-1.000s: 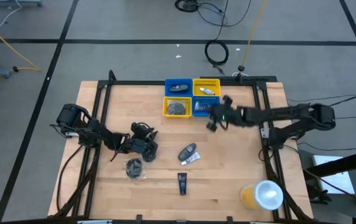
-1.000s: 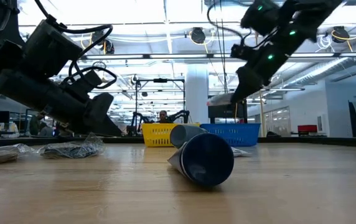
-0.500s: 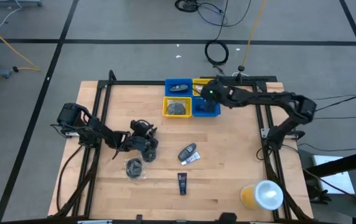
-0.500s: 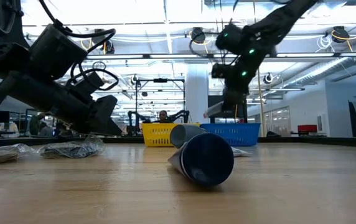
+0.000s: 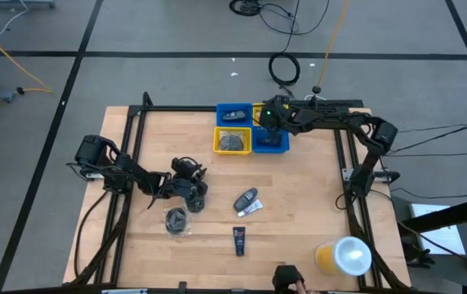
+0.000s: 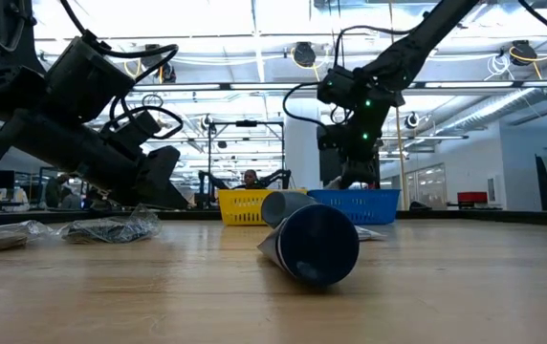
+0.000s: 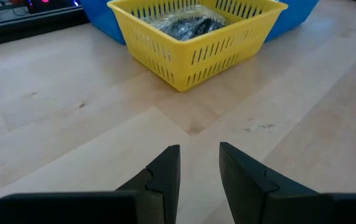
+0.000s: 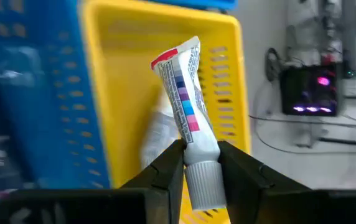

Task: Pick & Place Travel size toiletries
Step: Put the white toothpaste into the right yellow bin, then put the gray deodorant into the left blue bin

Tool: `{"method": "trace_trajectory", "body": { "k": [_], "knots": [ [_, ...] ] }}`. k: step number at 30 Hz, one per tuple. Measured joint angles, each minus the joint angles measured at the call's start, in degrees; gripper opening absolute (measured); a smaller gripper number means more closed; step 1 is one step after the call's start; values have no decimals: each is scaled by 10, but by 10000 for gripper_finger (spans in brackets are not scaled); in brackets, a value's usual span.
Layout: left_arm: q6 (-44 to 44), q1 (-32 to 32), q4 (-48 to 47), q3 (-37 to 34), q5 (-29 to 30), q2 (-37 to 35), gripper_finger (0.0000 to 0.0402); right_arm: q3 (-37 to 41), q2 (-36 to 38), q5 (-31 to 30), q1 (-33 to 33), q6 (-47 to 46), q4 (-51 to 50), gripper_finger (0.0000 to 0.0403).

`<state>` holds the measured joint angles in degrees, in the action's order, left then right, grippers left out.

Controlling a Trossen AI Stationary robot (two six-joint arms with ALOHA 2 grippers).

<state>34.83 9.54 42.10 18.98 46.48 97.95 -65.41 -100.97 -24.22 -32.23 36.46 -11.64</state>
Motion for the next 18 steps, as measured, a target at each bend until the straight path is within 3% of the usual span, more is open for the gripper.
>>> {"method": "trace_trajectory", "body": {
  "k": [12, 18],
  "knots": [
    [2, 1, 0, 0, -6, 0, 108, 0, 0, 12, 0, 1, -2, 111],
    [2, 1, -1, 0, -6, 0, 108, 0, 12, -93, 8, 1, 3, 137]
  ]
}}
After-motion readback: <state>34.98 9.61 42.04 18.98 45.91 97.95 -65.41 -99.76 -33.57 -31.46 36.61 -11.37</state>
